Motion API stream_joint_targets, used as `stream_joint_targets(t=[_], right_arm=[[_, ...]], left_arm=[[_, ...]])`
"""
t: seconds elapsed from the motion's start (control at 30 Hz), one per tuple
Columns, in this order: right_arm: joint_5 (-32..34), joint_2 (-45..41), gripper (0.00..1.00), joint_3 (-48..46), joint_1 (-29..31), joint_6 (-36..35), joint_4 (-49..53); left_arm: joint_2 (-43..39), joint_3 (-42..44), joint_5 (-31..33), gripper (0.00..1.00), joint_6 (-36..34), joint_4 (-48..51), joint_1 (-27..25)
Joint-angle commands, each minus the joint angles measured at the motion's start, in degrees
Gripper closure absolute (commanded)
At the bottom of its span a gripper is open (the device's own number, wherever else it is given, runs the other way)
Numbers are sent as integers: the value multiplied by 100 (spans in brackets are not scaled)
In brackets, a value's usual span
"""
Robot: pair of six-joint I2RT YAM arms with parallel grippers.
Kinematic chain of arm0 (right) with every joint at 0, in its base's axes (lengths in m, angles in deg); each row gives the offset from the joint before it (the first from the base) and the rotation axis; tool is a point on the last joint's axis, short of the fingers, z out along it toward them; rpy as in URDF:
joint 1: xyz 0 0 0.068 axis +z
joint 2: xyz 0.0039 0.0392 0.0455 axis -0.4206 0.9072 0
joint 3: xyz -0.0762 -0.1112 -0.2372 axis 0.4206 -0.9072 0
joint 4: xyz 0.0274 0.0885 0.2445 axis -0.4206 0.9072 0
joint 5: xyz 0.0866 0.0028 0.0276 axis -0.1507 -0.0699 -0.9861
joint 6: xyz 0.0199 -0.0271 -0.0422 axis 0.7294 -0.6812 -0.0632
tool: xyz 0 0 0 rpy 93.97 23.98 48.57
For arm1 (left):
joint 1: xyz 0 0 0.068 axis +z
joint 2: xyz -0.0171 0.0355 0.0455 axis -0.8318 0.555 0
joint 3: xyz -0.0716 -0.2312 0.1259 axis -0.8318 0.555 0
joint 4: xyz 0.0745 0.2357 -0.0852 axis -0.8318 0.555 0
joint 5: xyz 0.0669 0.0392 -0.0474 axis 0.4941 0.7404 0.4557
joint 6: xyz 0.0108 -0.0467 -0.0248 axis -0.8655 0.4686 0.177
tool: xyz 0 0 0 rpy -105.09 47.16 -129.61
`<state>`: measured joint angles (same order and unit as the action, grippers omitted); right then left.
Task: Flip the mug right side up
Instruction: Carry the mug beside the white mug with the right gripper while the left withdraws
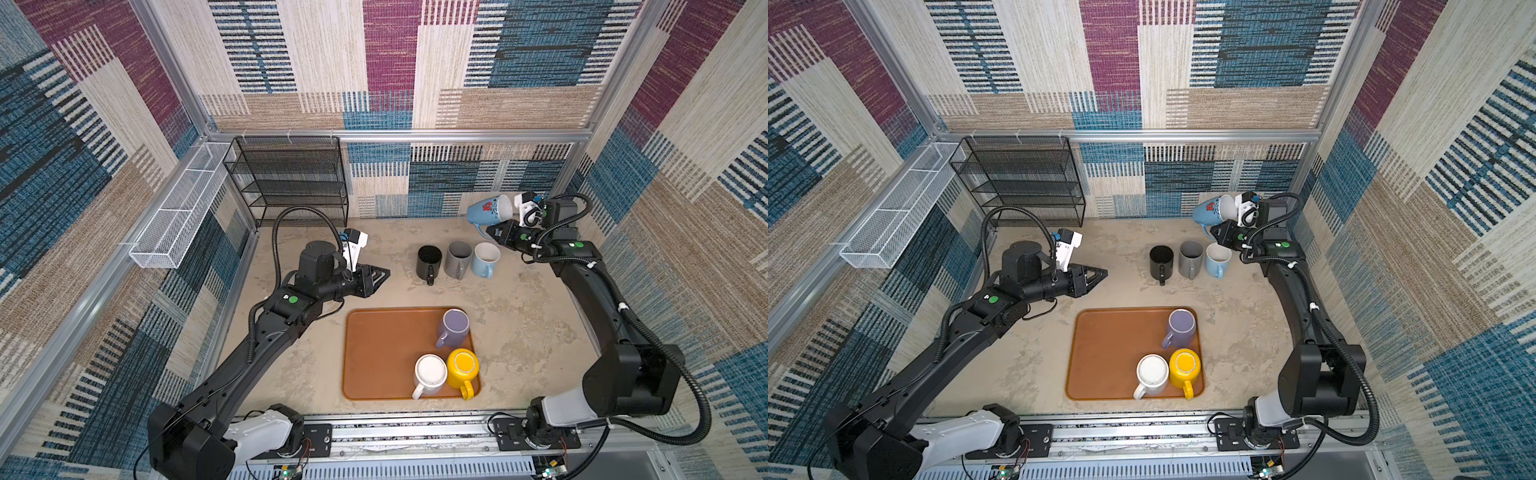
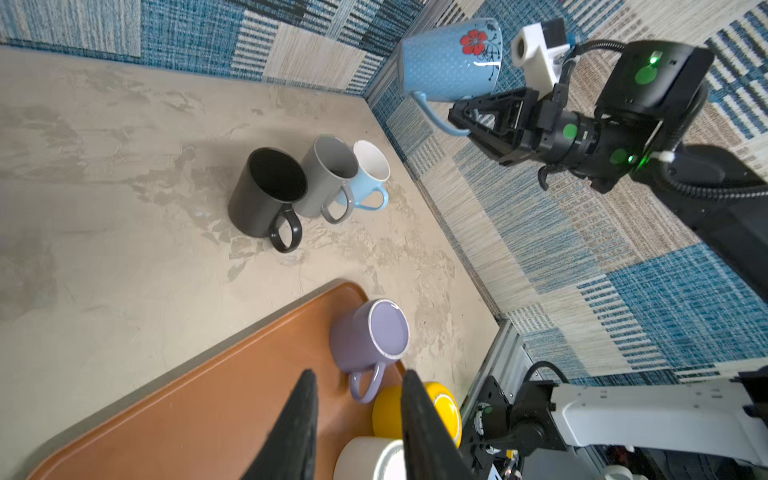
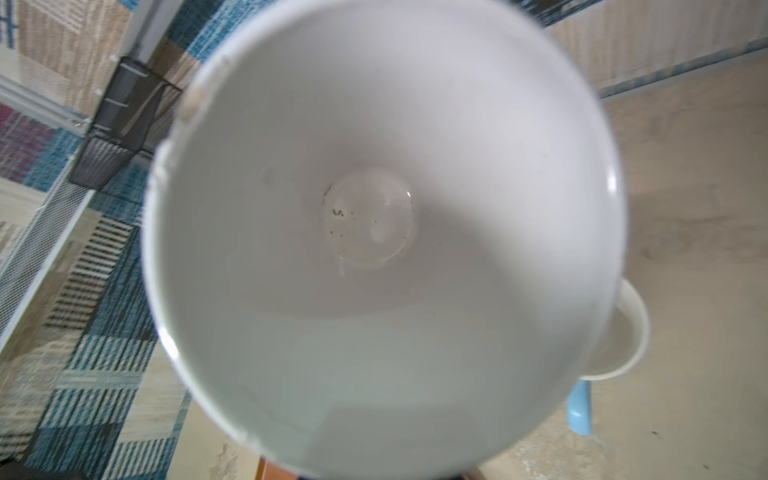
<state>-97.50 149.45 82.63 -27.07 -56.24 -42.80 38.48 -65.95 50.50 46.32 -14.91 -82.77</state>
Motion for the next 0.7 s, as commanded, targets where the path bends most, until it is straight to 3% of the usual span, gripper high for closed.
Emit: stream_joint_targets(t=[0.0,0.27,0.53,0.67], right_arm=[[795,206,100,428,-128,-492,514],[2293,997,100,1433,-462,-947,1668],[3146,2140,100,2746,-571,-1315,2826],[3230,2592,100,3028,-571,-1478,3162]], left_arm=[[-94,112,288,69,-243,191,2],[-89,80,408,70,-175,295,3],[-109,146,434,71,-132,247,2],[-211,227,496,71,-205,322,2]])
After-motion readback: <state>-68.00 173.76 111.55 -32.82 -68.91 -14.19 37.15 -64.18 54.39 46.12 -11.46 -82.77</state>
